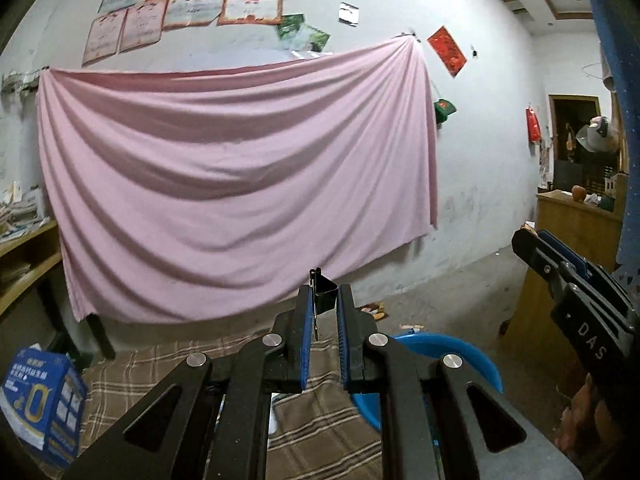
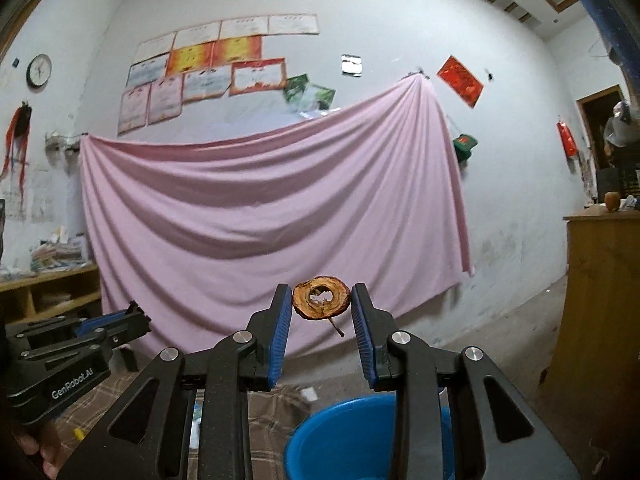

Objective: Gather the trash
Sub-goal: 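Carry the orange lid over the blue bucket and open the right tool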

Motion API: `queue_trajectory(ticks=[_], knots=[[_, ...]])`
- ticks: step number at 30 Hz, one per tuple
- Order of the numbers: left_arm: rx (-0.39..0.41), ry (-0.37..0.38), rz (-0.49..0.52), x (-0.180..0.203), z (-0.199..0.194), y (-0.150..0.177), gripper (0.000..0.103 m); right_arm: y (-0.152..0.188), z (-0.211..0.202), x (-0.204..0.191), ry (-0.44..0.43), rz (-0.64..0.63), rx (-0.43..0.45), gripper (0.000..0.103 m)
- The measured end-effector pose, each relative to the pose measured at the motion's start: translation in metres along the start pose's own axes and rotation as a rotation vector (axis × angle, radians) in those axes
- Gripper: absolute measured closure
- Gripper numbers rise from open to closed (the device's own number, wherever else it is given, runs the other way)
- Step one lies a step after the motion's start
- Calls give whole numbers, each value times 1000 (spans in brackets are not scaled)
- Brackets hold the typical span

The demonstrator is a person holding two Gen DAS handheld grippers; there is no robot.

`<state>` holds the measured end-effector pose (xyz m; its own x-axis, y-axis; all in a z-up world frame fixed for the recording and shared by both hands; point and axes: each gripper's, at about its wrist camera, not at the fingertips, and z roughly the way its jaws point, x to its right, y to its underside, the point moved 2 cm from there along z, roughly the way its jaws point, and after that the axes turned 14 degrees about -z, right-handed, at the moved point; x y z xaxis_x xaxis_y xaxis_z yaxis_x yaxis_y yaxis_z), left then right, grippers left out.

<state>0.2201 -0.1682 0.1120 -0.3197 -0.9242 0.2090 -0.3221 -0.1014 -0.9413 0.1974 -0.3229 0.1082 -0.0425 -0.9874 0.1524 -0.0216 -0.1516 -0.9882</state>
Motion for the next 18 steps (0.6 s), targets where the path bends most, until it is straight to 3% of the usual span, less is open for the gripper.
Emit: queue_trajectory(ticks=[12,18], knots=[[76,123,47,46,30,11,94,29,2,45,82,20,26,75],[46,172,53,61,52,23,94,44,11,58,90,19,-4,74]])
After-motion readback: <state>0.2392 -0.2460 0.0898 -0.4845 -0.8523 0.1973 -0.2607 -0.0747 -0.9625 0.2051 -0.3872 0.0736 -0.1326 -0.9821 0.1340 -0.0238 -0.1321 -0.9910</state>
